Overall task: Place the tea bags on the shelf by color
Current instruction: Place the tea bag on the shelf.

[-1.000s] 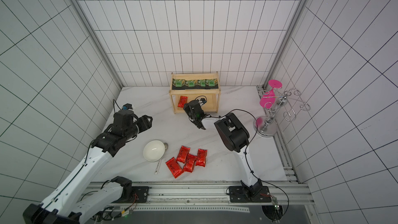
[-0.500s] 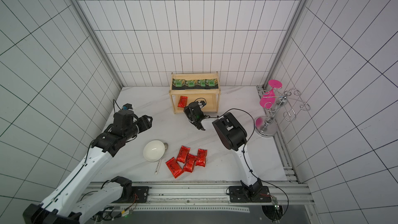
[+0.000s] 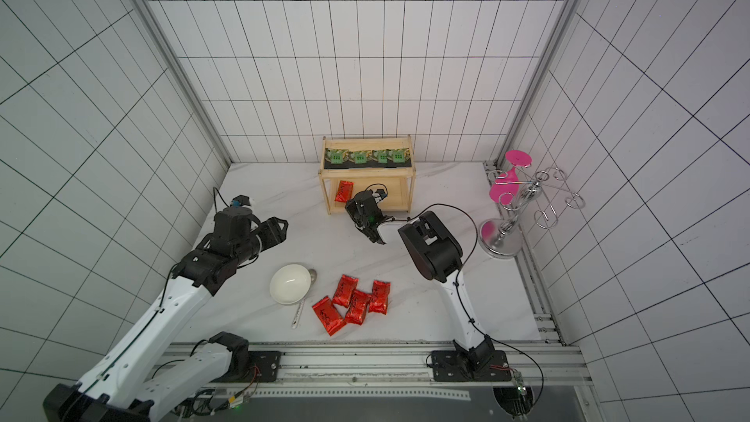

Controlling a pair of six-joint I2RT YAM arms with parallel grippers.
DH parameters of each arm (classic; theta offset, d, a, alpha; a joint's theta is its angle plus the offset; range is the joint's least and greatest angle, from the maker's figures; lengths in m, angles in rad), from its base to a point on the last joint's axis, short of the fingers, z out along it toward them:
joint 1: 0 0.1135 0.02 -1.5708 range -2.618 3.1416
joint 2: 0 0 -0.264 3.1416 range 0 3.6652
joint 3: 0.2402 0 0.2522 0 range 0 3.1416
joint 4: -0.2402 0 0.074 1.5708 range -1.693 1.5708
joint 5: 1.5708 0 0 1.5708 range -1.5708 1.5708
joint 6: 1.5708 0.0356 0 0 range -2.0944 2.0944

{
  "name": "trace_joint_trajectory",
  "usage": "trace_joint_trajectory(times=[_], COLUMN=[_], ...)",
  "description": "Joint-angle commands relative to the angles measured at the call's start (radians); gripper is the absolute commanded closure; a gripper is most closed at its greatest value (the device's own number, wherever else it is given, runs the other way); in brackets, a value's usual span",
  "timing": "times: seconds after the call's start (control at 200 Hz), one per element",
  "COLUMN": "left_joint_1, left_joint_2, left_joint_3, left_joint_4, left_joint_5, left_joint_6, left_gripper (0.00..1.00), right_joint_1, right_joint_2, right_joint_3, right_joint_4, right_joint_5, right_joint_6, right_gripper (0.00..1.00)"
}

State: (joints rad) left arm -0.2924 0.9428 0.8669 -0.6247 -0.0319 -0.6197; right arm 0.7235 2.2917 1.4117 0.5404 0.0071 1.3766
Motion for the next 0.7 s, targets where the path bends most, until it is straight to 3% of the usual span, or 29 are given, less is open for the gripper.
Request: trace_joint_trajectory(times=[0.0, 0.495, 0.696], left_joint_1=[0.006, 0.006, 0.006], left_joint_2=[-0.006, -0.009, -0.008], left_joint_3=[-0.009, -0.012, -0.011], left_joint_4=[0.016, 0.014, 0.014], left_joint_5=[0.003, 0.0, -0.006], left_joint_6=[0.011, 0.015, 0.016], left_gripper=[0.34, 0.35, 0.35], right_joint_1=[-0.009, -0.022, -0.028], right_joint_2=[0.029, 0.063, 0.071], right_joint_3=[0.039, 0.086, 0.095], right_joint_4=[-0.017, -0.022, -0.017], right_joint_5=[0.008, 0.0, -0.01], right_joint_6=[-0.004, 0.002, 0.005], right_gripper=[0.8, 0.81, 0.87])
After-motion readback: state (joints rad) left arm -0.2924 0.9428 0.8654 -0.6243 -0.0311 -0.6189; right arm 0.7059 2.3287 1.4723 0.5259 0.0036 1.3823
